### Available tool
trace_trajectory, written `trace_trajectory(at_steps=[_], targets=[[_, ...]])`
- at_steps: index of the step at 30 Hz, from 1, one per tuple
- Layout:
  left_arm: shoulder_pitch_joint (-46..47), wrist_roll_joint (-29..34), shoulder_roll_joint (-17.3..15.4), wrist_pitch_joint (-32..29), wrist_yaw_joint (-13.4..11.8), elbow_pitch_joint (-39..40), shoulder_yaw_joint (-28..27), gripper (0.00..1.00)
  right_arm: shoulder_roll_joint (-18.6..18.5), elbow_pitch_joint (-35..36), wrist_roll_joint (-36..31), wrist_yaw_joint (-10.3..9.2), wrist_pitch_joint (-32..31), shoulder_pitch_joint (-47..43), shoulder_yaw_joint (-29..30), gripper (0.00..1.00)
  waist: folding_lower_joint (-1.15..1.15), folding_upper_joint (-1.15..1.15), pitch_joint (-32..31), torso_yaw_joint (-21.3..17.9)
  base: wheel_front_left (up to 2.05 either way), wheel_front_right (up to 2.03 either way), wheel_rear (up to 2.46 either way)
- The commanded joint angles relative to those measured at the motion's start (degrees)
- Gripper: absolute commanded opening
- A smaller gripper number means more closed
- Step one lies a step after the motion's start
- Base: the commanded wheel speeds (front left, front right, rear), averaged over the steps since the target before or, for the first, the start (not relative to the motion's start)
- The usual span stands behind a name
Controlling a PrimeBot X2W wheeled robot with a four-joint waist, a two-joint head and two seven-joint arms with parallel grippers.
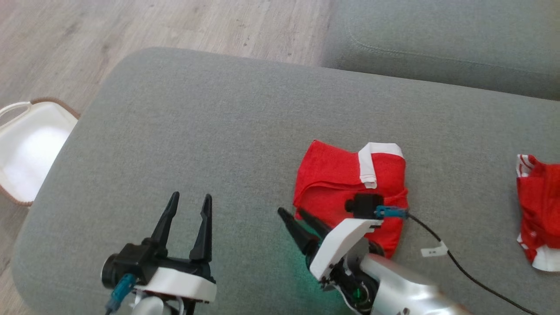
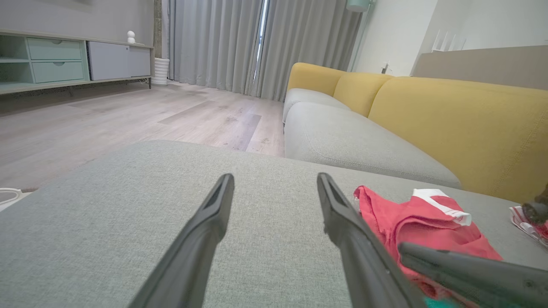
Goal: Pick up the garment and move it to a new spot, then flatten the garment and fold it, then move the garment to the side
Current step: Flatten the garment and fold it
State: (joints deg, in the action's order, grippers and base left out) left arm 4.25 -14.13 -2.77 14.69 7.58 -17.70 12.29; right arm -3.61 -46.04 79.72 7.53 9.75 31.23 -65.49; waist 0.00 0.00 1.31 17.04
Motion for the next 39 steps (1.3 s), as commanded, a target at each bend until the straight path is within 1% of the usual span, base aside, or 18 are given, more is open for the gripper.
trace_trajectory(at_steps=[1, 4, 7, 10, 13, 15, 17, 20, 22, 25, 27, 28, 30, 32, 34, 35, 36, 39], targets=[[1.75, 0.2, -0.18, 0.3, -0.14, 1.76, -2.54, 1.0, 0.73, 1.64, 0.65, -0.04, -0.03, 1.45, -0.74, 1.0, 0.0, 0.0, -0.26, -0.53, 0.0, 0.0, 0.0], [1.46, 0.31, -0.19, 0.3, -0.19, 1.96, -2.92, 1.0, 0.73, 2.49, 1.3, -0.04, 0.29, 2.34, -2.24, 1.0, 0.0, 0.0, -0.54, -1.61, 0.0, 0.0, 0.0], [1.51, 0.44, -0.24, 0.3, -0.21, 2.43, -3.36, 1.0, 0.73, 2.9, 0.81, -0.04, 1.96, 3.82, -2.51, 1.0, 0.0, 0.0, -0.86, -2.94, 0.0, 0.0, 0.0], [1.55, 0.5, -0.26, 0.3, -0.23, 3.49, -3.92, 1.0, 0.73, 2.18, -2.02, -0.04, 4.06, 5.81, -1.59, 1.0, 0.0, 0.0, -1.24, -4.58, 0.0, 0.0, 0.0], [1.47, 0.6, -0.24, 0.3, -0.27, 4.95, -4.21, 1.0, 0.02, 1.14, -6.03, -0.04, 5.06, 7.15, 1.6, 1.0, 0.0, 0.0, -1.59, -6.18, 0.0, 0.0, 0.0], [1.39, 0.57, -0.22, 0.3, -0.31, 5.89, -4.38, 1.0, -1.76, 1.68, -10.27, -0.04, 5.19, 7.86, 6.73, 1.0, 0.0, 0.0, -1.76, -7.23, 0.0, 0.0, 0.0], [1.31, 0.58, -0.2, 0.3, -0.34, 6.91, -4.41, 1.0, -3.93, 3.55, -15.72, -0.04, 5.21, 7.12, 14.22, 1.0, 0.0, 0.0, -1.8, -8.12, 0.0, 0.0, 0.0], [1.16, 0.52, -0.17, 0.3, -0.37, 8.31, -4.46, 1.0, -6.72, 7.62, -26.47, -0.04, 5.23, 3.58, 26.17, 1.0, 0.0, 0.0, -1.7, -9.28, 0.0, 0.0, 0.0], [1.02, 0.45, -0.16, 0.3, -0.38, 9.01, -4.45, 1.0, -7.43, 10.8, -34.13, -0.04, 5.23, -0.14, 34.72, 1.0, 0.0, 0.0, -1.48, -9.88, 0.0, 0.0, 0.0], [0.9, 0.43, -0.14, 0.3, -0.36, 9.45, -4.12, 1.0, -6.21, 16.05, -45.35, -0.04, 5.24, -6.91, 46.3, 1.0, 0.0, 0.0, -1.26, -10.45, 0.0, 0.0, 0.0], [0.8, 0.42, -0.14, 0.3, -0.33, 9.46, -3.81, 1.0, -4.27, 19.39, -52.83, -0.04, 5.24, -11.61, 52.46, 1.0, 0.0, 0.0, -1.16, -10.71, 0.0, 0.0, 0.0], [0.74, 0.41, -0.13, 0.3, -0.32, 9.41, -3.67, 1.0, -2.98, 20.82, -55.46, -0.04, 5.24, -13.87, 55.14, 1.0, 0.0, 0.0, -1.16, -10.83, 0.0, 0.0, 0.0], [0.62, 0.38, -0.13, 0.3, -0.3, 9.28, -3.45, 1.0, -1.26, 23.58, -60.78, -0.04, 5.24, -17.63, 58.87, 1.0, 0.0, 0.0, -1.12, -11.02, 0.0, 0.0, 0.0], [0.51, 0.36, -0.12, 0.3, -0.28, 9.1, -3.28, 1.0, 0.01, 25.45, -63.32, -0.04, 5.24, -20.66, 61.69, 1.0, 0.0, 0.0, -1.1, -11.16, 0.0, 0.0, 0.0], [0.42, 0.37, -0.12, 0.3, -0.26, 8.95, -3.14, 1.0, 0.5, 26.75, -65.49, -0.04, 5.24, -22.6, 63.1, 1.0, 0.0, 0.0, -1.07, -11.24, 0.0, 0.0, 0.0], [0.37, 0.38, -0.12, 0.3, -0.25, 8.87, -3.07, 1.0, 0.61, 26.99, -66.01, -0.04, 5.24, -23.27, 63.58, 0.34, 0.0, 0.0, -1.06, -11.25, 0.0, 0.0, 0.0], [0.35, 0.4, -0.12, 0.3, -0.24, 8.81, -2.98, 1.0, 0.66, 27.31, -65.77, -0.04, 5.24, -23.68, 63.72, 0.0, 0.0, 0.0, -1.03, -11.21, 0.0, 0.0, 0.0], [0.41, 0.38, -0.11, 0.3, -0.22, 8.79, -2.76, 1.0, 0.69, 27.57, -65.2, -0.04, 5.24, -24.03, 63.25, 0.0, 0.0, 0.0, -0.87, -11.0, 0.0, 0.0, 0.0]])
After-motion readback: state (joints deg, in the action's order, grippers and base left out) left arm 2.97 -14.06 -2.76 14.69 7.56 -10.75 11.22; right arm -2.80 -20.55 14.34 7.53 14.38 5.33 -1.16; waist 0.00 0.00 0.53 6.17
